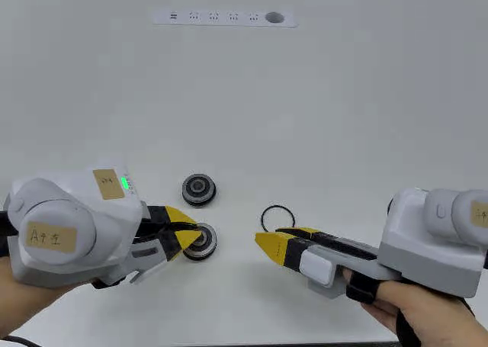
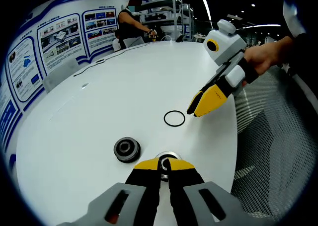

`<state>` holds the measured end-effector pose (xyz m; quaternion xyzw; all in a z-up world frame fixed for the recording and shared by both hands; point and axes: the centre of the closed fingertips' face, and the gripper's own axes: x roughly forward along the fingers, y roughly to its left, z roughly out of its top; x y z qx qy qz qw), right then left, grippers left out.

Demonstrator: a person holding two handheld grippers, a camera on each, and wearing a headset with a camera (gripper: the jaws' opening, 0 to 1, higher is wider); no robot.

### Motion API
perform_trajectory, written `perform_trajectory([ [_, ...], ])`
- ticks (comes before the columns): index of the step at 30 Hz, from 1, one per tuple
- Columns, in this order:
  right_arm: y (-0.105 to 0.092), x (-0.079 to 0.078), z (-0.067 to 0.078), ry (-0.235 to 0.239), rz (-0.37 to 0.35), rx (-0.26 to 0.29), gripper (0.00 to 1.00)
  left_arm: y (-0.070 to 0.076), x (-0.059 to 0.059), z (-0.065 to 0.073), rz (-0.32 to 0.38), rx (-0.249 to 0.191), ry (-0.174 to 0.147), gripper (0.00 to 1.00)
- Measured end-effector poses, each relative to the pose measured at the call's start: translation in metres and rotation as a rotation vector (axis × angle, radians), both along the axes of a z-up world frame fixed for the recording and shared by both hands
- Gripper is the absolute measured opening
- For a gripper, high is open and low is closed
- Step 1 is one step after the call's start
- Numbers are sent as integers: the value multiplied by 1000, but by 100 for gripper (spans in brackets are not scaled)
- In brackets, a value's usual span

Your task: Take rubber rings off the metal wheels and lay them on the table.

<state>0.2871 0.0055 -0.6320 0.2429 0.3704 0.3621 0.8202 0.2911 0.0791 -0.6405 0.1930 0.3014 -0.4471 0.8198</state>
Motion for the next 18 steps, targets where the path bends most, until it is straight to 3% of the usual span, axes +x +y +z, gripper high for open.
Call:
perform_trajectory([
  [7,3,-4,-2,8,19,2,24,2,-3,-6,0,1,23,10],
  [18,3,-4,-4,19,15,2,24,-2,-2,-9,-6,-4,34,12],
])
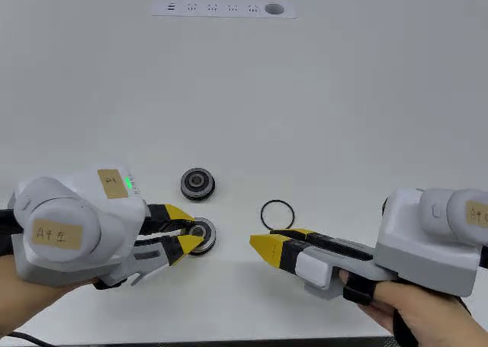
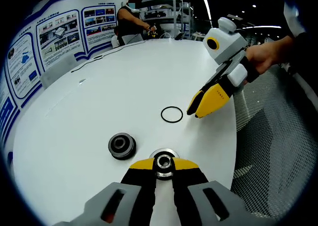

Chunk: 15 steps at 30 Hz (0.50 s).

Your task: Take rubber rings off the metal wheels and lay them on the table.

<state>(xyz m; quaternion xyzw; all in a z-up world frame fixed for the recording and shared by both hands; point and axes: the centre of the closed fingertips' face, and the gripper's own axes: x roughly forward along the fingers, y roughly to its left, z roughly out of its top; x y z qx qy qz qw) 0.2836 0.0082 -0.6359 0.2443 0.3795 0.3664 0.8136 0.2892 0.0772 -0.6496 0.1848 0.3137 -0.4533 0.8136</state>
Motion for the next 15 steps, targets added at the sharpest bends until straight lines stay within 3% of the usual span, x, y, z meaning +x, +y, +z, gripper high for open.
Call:
perform_trajectory([
  [15,6,3,1,5,8,10,24,-1,-3,-2,9,-14,20,15],
])
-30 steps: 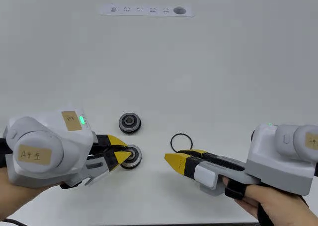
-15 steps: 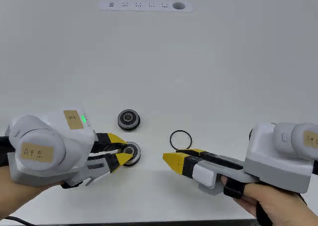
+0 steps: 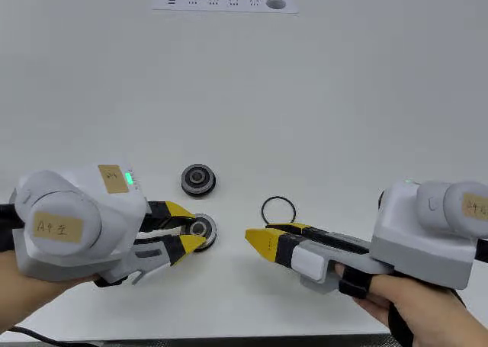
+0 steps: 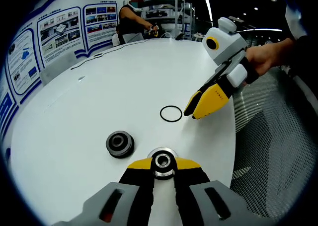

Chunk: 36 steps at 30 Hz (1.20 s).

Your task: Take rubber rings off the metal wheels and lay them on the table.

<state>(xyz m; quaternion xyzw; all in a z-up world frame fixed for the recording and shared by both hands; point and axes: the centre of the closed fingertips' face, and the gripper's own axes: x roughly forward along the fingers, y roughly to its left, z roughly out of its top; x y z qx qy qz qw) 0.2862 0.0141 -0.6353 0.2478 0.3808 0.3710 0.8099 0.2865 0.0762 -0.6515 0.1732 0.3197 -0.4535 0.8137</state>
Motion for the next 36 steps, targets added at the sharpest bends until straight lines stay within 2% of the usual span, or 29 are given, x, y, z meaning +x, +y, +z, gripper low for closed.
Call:
perform_trajectory([
  [5,8,1,0,3,16,9,24,2,-1,1,-10,8,-12,14],
  [8,17,0,1,10,38,36,25,2,-1,1,-22,15,-19,14],
  [14,41,0,2,46,75,103,37,2,1,0,-52,35,-22,13],
  [19,53,1,-4,74,88,115,43,2,1,-1,-51,34,-19,13],
  [23,56,3,-4,105,66,153,43,2,2,-2,-52,32,-17,13],
  [29,55,5,-11,142,46,158,42,1,3,-2,-60,33,-15,13],
  [36,60,4,-10,172,44,187,40,1,3,-2,-64,34,-16,13],
])
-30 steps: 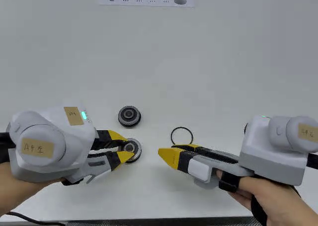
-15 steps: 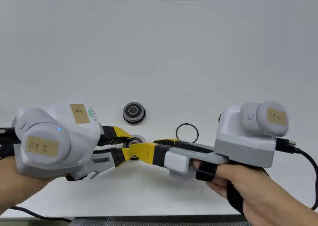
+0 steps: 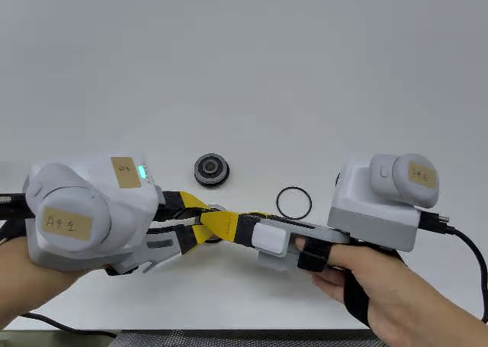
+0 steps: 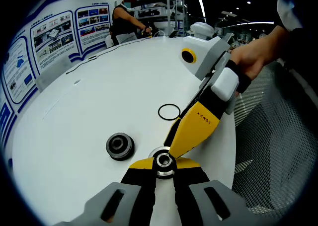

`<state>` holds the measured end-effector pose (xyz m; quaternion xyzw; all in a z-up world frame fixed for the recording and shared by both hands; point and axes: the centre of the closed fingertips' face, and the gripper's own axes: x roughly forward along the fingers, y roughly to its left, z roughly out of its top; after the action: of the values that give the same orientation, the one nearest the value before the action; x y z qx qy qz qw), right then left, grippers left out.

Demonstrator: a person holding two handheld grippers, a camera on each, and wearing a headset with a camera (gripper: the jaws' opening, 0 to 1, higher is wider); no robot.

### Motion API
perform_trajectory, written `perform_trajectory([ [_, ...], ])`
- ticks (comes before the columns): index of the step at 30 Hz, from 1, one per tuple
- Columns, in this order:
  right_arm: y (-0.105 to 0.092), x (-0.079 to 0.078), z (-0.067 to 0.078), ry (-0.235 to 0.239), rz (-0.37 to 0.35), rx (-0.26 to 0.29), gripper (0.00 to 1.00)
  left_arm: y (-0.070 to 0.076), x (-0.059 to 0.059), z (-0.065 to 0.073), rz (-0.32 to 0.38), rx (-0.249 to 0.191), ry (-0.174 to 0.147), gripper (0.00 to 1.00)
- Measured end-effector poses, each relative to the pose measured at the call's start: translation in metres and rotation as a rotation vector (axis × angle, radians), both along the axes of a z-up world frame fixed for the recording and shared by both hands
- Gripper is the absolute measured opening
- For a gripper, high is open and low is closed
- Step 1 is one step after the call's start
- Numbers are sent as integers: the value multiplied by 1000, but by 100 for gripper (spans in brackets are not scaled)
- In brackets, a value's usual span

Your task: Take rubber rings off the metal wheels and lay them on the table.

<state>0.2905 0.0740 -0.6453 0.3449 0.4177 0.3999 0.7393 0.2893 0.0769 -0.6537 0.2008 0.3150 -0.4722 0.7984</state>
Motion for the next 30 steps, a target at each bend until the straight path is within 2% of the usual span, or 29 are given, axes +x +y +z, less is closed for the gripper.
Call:
perform_trajectory([
  [9,0,-3,0,29,3,13,40,-1,0,0,-4,-1,0,13],
  [20,-6,-3,-3,60,-27,36,31,-1,0,0,-1,-1,1,13],
  [26,-10,-3,-6,53,-27,21,22,-1,-1,-1,-1,-3,2,13],
  [30,-11,-4,-8,65,-28,17,17,-1,-1,-1,-2,0,2,13],
])
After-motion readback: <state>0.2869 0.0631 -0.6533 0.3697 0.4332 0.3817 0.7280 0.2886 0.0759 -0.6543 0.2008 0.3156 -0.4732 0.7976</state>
